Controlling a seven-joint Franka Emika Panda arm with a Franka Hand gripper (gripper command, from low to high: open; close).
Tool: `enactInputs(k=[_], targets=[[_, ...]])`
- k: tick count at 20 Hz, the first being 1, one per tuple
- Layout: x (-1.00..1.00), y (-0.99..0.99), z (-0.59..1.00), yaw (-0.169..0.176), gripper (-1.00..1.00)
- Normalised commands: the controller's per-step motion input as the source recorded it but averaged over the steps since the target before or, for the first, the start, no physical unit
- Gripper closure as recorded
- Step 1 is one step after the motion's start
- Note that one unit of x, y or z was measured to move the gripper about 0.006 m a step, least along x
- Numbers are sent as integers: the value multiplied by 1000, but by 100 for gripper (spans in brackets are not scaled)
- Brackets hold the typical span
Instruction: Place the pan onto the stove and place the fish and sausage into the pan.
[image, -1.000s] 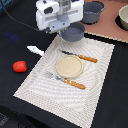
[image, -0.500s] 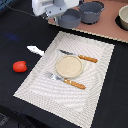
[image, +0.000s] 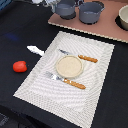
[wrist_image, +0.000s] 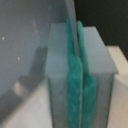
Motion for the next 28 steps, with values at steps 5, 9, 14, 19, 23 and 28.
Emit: enactInputs(k=[5,9,14,19,23,28], targets=[[192,474,-59,0,100],[5,453,-159,5,100],[0,468,-177,7,100],[77,452,-149,1,100],[319,306,-42,-1,100],[314,163,-42,-12,100]])
